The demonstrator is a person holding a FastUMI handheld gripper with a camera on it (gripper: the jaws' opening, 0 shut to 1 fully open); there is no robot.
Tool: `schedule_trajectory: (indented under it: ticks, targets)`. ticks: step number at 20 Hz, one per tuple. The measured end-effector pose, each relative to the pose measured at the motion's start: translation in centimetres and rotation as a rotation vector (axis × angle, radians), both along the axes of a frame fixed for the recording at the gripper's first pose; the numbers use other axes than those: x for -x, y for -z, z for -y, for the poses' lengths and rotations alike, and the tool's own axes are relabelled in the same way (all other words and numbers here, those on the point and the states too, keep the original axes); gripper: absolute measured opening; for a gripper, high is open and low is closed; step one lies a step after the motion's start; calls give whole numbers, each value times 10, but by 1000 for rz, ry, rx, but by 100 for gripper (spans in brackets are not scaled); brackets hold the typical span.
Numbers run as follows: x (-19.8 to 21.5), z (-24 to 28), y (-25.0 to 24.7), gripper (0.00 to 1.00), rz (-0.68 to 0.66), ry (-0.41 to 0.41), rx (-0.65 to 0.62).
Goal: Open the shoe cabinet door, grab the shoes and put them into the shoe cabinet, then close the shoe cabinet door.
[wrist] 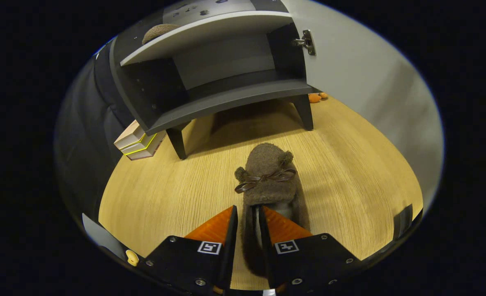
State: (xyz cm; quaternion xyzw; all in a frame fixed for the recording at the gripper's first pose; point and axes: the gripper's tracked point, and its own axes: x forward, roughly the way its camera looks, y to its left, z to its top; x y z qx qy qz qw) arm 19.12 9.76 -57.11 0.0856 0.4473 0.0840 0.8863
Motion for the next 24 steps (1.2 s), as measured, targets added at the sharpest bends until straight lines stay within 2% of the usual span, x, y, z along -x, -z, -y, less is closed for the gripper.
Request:
schedule_trajectory:
  ticks: [4,11,15,20,24]
  targets:
    - [-19,-3,10,29,12,7,2]
    - [-32,-12,22,8,-21,3,-20]
    - [-29,-7,17,4,-34,10,9]
    - [-22,1,-20,4,-2,9,55]
    - [-19,6,-79,4,56,71,89]
